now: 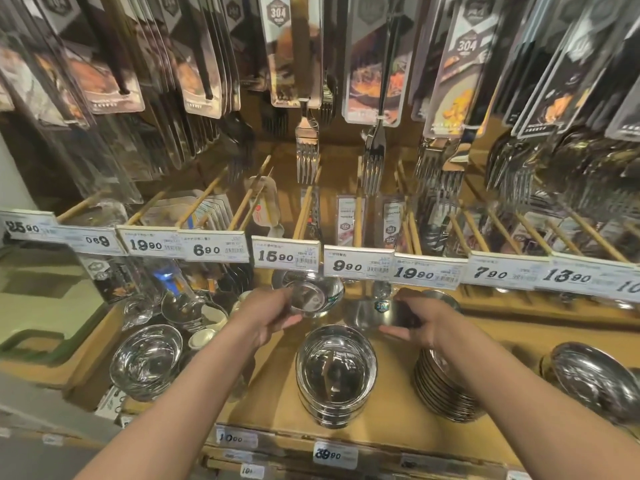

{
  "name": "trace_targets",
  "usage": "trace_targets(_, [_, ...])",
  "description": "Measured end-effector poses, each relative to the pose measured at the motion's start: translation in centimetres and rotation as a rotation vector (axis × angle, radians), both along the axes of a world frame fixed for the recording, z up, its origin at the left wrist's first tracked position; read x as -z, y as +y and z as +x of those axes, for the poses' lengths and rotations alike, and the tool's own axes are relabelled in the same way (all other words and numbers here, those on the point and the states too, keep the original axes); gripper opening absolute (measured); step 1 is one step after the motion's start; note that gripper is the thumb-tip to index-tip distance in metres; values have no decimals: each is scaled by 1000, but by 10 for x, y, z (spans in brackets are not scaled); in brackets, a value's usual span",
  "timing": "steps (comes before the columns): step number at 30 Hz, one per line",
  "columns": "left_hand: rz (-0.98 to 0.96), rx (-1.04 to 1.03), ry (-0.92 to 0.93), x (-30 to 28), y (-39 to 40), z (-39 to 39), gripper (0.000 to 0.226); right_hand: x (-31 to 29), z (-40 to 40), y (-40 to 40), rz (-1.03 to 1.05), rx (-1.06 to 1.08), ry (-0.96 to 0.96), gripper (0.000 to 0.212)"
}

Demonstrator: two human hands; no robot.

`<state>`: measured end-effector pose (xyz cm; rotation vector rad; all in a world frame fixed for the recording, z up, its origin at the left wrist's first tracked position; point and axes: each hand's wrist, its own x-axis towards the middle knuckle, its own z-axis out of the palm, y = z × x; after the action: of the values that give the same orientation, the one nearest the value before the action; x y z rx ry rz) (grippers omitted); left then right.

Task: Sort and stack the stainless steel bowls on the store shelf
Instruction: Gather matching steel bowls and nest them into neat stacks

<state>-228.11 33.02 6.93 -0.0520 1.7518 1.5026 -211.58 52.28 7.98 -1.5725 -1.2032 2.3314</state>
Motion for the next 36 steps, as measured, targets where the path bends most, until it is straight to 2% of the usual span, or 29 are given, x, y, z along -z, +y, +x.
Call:
trace_targets(4, [11,16,1,4,16,-2,7,-8,9,2,36,-42,-59,7])
trace_targets(8, [23,58,4,1,26,5,9,-12,14,4,164,-82,-50,23])
trace_targets(13, [43,75,17,-7,29,17,7,-18,34,7,213,-131,-67,13])
trace_targets(17, [39,88,34,-9,26,34,6,-13,65,4,213,-72,34,14])
trace_targets(23, [93,154,23,-14,9,76,14,-6,124,-13,248,-7,160,28])
trace_targets(29, [136,181,-9,-21,-8,119,19,12,184,-31,323,60,201,42])
trace_targets(33, [140,274,-2,-25,-13,144,21,19,220,-43,304,154,236,51])
trace_targets(36, [143,351,-14,-29,-12,159,18,19,246,-54,280,230,267,51])
